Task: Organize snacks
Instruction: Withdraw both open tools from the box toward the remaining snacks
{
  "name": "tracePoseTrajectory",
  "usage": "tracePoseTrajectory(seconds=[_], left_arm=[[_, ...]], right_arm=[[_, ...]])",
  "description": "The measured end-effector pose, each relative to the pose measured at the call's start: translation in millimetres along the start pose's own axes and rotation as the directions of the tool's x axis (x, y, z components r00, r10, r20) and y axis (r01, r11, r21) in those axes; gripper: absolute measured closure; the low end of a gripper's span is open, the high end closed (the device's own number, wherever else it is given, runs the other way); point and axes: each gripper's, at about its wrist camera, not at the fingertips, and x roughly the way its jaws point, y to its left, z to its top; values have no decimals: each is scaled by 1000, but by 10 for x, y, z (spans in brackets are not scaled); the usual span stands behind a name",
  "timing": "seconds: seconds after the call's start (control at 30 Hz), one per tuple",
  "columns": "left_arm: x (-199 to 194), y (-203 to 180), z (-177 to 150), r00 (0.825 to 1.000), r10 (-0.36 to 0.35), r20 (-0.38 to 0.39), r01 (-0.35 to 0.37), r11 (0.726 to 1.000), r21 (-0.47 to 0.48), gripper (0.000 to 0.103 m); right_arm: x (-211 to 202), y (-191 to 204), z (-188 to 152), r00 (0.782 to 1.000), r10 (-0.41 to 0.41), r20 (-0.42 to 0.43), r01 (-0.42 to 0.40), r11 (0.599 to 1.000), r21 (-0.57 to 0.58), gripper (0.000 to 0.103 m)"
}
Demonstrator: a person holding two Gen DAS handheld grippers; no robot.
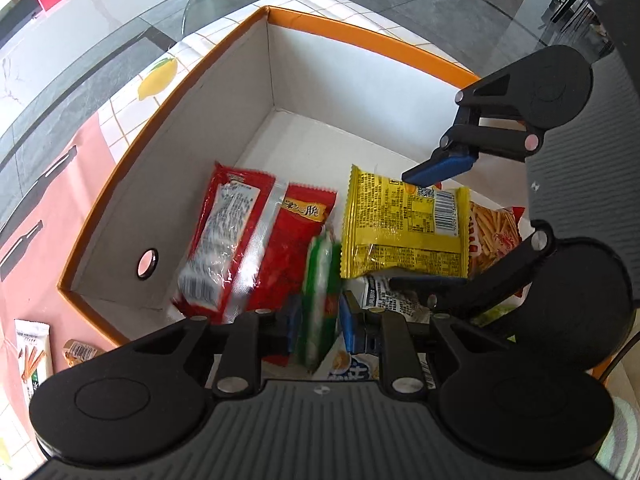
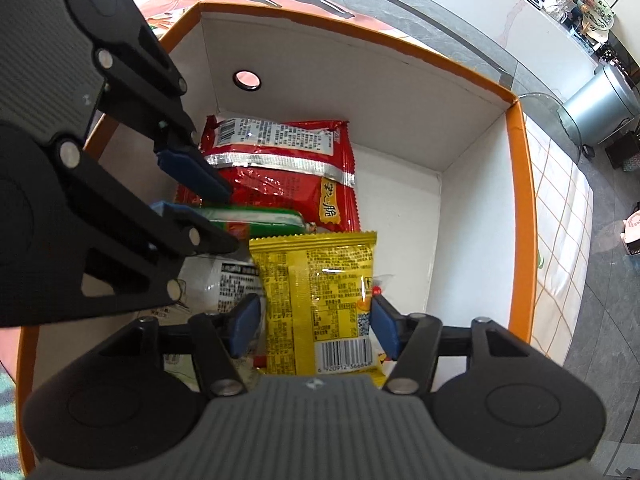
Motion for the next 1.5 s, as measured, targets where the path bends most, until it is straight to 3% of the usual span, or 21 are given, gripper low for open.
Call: tracePoseTrajectory(seconds=[0.17,0.33,0.77,0.93,1.13,1.5], left_arm=[[-123,36,-32,999,-10,31,11,1000,-18,68],[-326,26,-90,997,-12,72,13,1000,-25,61],[-867,127,-391,989,-3,150,15,997,-75,60],[-1154,248,-601,981,38,191,-19,995,-98,60],[-1400,571,-966,974,104,202,-67,981,-180,60],[-1439,1255,-1641,963,205,174,-141,937,-321,59]], right_arm=[[-53,25,8,1000,-10,-1,10,1000,2,35],[-86,106,69,1000,-24,-4,24,1000,-14,33],[-384,357,207,999,-46,-22,45,999,-19,33],[-710,483,279,997,-70,44,71,997,-8,33],[-964,767,431,990,-33,134,29,999,27,34],[-806,1532,782,975,69,210,-73,997,13,34]])
